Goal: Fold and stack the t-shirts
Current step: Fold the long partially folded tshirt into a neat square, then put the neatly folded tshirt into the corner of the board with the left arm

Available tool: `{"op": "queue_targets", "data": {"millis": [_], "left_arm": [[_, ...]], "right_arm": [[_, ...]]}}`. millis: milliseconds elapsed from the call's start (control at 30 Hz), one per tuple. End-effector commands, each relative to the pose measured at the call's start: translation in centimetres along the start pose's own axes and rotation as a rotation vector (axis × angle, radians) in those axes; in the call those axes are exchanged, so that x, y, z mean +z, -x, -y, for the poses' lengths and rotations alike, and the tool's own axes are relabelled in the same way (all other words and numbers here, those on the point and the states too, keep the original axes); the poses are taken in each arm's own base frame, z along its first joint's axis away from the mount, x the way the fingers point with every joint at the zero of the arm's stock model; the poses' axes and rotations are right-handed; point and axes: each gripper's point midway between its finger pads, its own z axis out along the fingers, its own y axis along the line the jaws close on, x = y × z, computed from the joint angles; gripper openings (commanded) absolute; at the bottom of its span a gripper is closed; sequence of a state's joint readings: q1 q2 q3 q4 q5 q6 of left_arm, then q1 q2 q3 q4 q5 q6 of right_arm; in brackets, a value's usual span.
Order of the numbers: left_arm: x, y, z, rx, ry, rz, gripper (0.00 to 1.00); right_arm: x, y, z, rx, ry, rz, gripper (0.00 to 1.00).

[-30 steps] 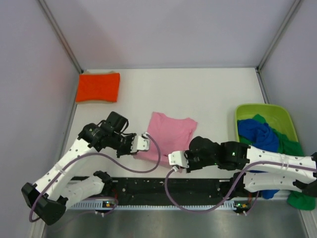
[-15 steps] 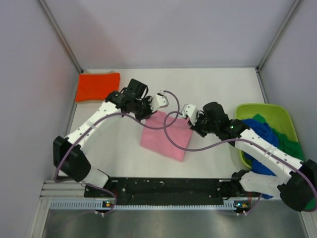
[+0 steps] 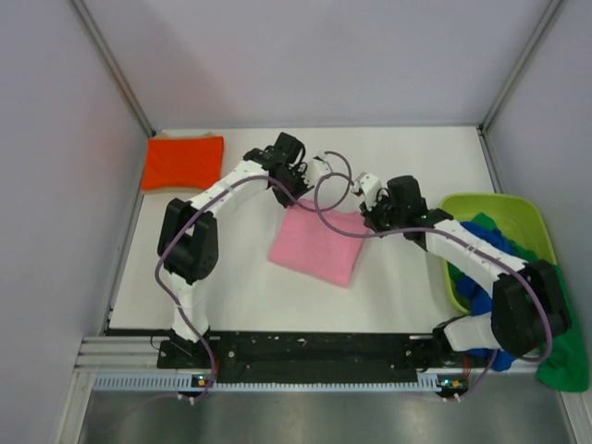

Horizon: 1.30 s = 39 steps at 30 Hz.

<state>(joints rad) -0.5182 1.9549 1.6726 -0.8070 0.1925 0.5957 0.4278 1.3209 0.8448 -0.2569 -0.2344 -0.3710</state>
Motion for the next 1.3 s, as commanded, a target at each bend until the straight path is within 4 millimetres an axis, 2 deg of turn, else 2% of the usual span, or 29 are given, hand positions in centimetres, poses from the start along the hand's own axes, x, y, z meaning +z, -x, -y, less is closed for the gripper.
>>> {"op": "queue_targets", "data": {"millis": [0, 100, 200, 233, 300, 400, 500, 567, 633, 700, 733, 833, 900, 967, 1067, 1167, 1267], "left_arm": [[0.8, 1.5, -5.2, -0.072, 0.183, 0.017, 0.07], [2.7, 1.3, -7.5, -0.120, 0.262, -0.014, 0.25], [4.6, 2.3, -10.8, -0.180, 0.349, -0.002, 0.40], [5.0, 2.4, -11.6, -0.194, 0.358, -0.009, 0.42], [4.4, 3.0, -12.9, -0.220, 0.382, -0.006, 0.44], [2.1, 3.6, -13.1, -0.265, 0.376, 0.047, 0.44], [-0.1, 3.1, -11.5, -0.293, 0.344, 0.118, 0.45], [-1.3, 2.9, -9.6, -0.307, 0.307, 0.174, 0.46], [-2.2, 2.6, -7.3, -0.328, 0.246, 0.218, 0.48], [-2.0, 1.8, -5.0, -0.363, 0.172, 0.228, 0.53], [-1.8, 1.5, -3.9, -0.387, 0.129, 0.228, 0.53], [-0.1, -0.3, -1.3, -0.484, 0.017, 0.195, 0.56], [1.2, -1.2, -0.2, -0.544, -0.050, 0.172, 0.58], [2.7, -1.9, 0.4, -0.587, -0.088, 0.140, 0.65], [4.7, -2.8, 0.3, -0.613, -0.097, 0.098, 0.65], [6.0, -2.7, 0.6, -0.638, -0.135, 0.096, 0.65], [7.0, -2.4, 1.5, -0.665, -0.206, 0.093, 0.60]], "right_arm": [[2.3, -0.4, 4.3, 0.092, -0.133, 0.014, 0.00], [4.7, -1.7, 7.9, 0.182, -0.234, -0.050, 0.06], [6.9, -2.3, 10.8, 0.301, -0.315, -0.090, 0.26], [7.4, -2.3, 11.8, 0.337, -0.350, -0.103, 0.28], [8.0, -1.5, 12.7, 0.355, -0.363, -0.123, 0.28], [6.2, 0.4, 13.3, 0.439, -0.410, -0.110, 0.31], [3.1, 1.6, 12.1, 0.538, -0.411, -0.080, 0.35], [1.7, 1.0, 9.9, 0.612, -0.368, -0.083, 0.40], [1.3, -0.5, 7.7, 0.704, -0.332, -0.094, 0.49], [1.9, -1.9, 4.7, 0.785, -0.219, -0.128, 0.55], [2.2, -2.5, 3.1, 0.822, -0.155, -0.147, 0.56], [3.3, -3.8, 0.8, 0.908, -0.071, -0.175, 0.61], [4.0, -4.2, 0.6, 0.924, -0.059, -0.177, 0.61], [4.6, -4.3, 0.9, 0.923, -0.058, -0.184, 0.61], [6.0, -4.2, 1.2, 0.911, -0.036, -0.201, 0.61], [7.3, -4.0, 1.5, 0.907, -0.009, -0.210, 0.61], [8.1, -3.5, 2.0, 0.901, -0.002, -0.200, 0.61]]}}
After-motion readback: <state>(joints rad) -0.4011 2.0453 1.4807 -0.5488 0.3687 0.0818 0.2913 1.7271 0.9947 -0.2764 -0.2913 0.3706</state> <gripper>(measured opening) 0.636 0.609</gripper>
